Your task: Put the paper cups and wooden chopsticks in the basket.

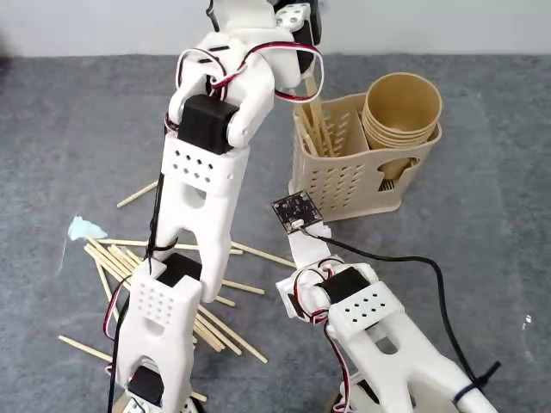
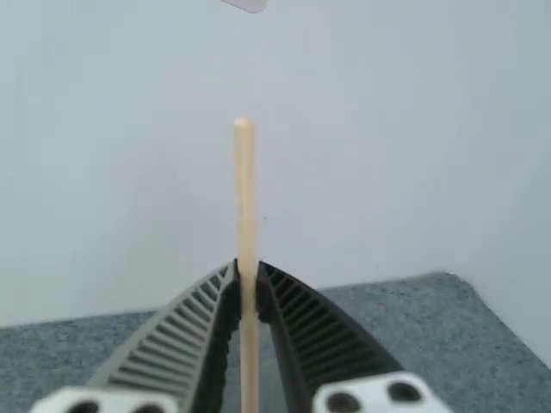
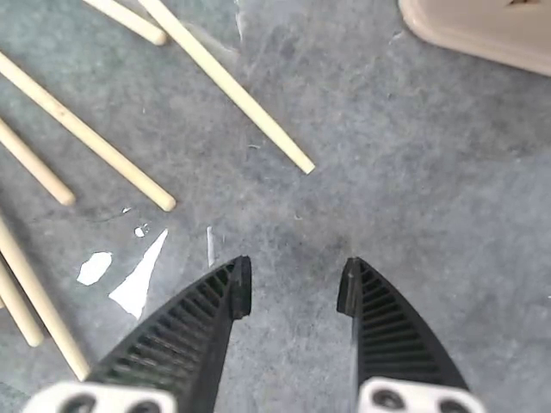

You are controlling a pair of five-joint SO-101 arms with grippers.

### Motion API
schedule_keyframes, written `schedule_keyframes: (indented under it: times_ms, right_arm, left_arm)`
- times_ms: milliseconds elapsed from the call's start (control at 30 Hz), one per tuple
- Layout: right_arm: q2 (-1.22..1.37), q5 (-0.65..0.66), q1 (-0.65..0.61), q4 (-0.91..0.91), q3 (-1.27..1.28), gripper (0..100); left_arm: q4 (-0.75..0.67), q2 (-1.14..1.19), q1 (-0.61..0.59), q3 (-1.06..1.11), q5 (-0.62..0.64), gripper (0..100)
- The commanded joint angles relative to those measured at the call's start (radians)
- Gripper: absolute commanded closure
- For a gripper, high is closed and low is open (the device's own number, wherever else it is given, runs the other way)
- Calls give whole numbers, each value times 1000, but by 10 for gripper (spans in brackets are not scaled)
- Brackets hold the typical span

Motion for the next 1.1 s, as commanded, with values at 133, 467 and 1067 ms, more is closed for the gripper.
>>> schedule_keyframes:
  times_ms: [133, 467, 1067]
  right_arm:
    - [-31, 14, 5, -1, -8, 816]
    - [-31, 14, 5, -1, -8, 816]
    - [-31, 14, 7, -1, -8, 816]
  left_arm:
    - [97, -21, 9, -38, -11, 855]
    - [258, -23, -35, -277, -8, 758]
    - [577, -338, -598, -74, -91, 783]
